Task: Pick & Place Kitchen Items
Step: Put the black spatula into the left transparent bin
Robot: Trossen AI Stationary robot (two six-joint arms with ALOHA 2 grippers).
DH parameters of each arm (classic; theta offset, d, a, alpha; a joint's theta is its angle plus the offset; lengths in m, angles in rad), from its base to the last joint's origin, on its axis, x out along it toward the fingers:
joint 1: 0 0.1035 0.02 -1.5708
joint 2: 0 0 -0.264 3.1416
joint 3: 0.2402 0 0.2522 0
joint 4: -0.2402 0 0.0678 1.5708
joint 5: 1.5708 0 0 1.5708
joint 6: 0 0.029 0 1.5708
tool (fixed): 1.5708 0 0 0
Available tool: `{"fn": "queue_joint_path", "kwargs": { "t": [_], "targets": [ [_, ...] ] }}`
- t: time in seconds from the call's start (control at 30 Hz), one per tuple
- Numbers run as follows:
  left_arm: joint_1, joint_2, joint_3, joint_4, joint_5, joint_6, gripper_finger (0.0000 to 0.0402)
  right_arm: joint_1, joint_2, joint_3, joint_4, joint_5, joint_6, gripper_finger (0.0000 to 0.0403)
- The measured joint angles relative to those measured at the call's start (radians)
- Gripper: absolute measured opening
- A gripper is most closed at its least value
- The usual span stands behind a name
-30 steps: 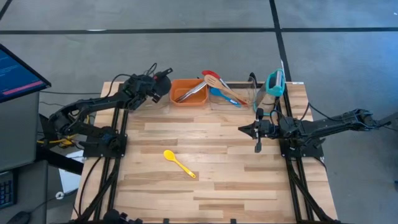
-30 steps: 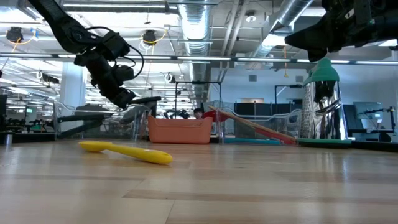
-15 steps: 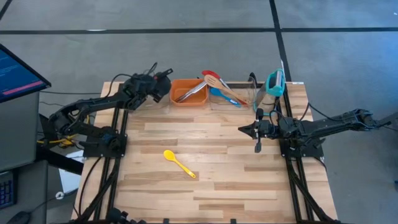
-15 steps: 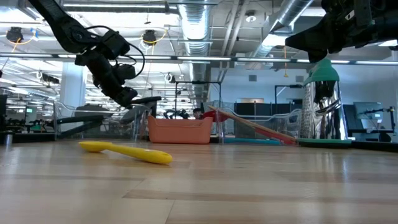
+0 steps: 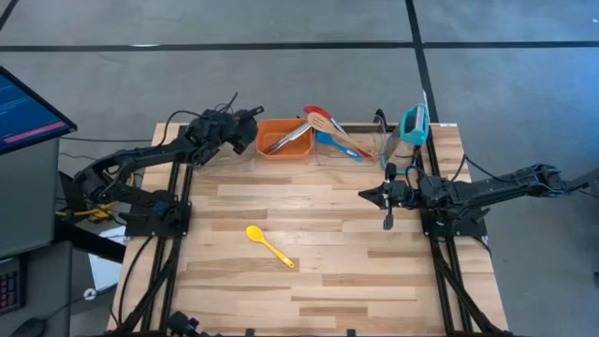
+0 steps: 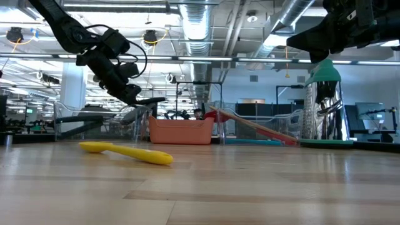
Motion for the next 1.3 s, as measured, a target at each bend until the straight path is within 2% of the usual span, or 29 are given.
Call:
{"fn": "queue_joint_path", "kwargs": {
  "t": [0.2, 0.4, 0.6, 0.77, 1.3],
  "targets": [
    [0.0, 0.0, 0.0, -0.001, 0.043, 0.0, 0.0221, 0.0, 0.0, 0.0, 0.0, 0.0, 0.0, 0.0],
    [0.0, 0.0, 0.0, -0.009, 0.055, 0.0, 0.0239, 0.0, 0.0, 0.0, 0.0, 0.0, 0.0, 0.0],
    [0.0, -0.002, 0.001, -0.055, 0.125, 0.001, 0.0255, 0.0, 0.0, 0.0, -0.001, 0.0, 0.0, 0.0],
    [-0.001, -0.002, 0.001, -0.074, 0.142, 0.001, 0.0257, 0.0, 0.0, 0.0, -0.012, 0.0, 0.0, 0.0],
    [-0.001, 0.001, -0.001, -0.032, 0.097, 0.056, 0.0258, 0.0, 0.0, 0.0, -0.029, 0.0, 0.0, 0.0]
  ]
}}
